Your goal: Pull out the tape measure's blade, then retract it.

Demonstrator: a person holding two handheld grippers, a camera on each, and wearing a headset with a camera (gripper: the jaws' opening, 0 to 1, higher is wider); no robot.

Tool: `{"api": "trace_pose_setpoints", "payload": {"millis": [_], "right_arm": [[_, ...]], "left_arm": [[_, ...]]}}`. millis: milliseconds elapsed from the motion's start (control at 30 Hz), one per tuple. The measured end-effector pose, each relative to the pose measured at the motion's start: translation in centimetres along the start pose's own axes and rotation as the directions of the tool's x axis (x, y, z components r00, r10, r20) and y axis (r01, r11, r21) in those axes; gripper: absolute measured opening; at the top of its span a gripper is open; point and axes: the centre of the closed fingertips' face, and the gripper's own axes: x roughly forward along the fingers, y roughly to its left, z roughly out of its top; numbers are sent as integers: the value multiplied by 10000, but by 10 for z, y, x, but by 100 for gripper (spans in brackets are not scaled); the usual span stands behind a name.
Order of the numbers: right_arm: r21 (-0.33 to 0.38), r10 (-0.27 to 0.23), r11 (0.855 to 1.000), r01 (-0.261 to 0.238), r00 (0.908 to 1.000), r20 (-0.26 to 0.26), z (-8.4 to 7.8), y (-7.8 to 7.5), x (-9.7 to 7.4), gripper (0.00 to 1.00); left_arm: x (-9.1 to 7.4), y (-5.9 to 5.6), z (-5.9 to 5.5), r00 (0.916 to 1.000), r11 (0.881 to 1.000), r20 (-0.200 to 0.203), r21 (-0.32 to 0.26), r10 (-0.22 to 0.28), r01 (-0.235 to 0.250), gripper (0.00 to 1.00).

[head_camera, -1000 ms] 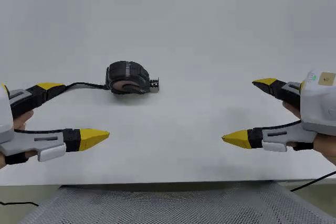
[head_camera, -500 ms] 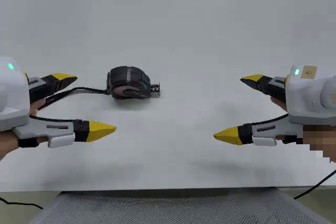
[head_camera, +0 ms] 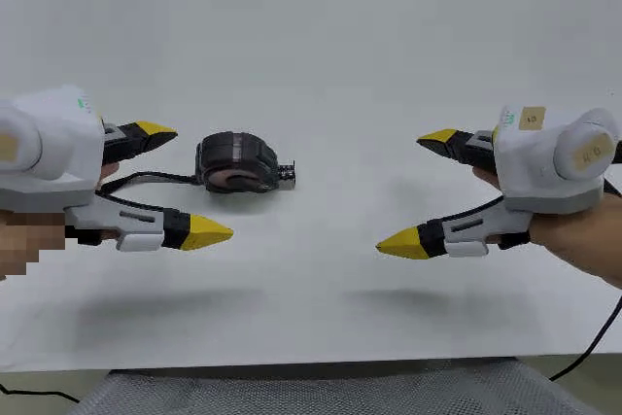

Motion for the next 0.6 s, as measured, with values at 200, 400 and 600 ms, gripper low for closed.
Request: {"api": "trace_pose_setpoints", "payload": {"millis": [200,400,600], "right_arm": [[-179,243,9995,-244,9997,-63,3,-1,10,92],[-328,583,9977,-589,9981,-186,3,0,24,92],[-434,890,9950,-898,9958,-215,6,2,34,91]], "left_arm": [[9,5,-2,9994,9992,-250,320,-237,245,83],[16,9,-6,9980,9973,-490,596,-408,437,77],[22,13,-11,9955,9945,-778,848,-548,613,66]]}}
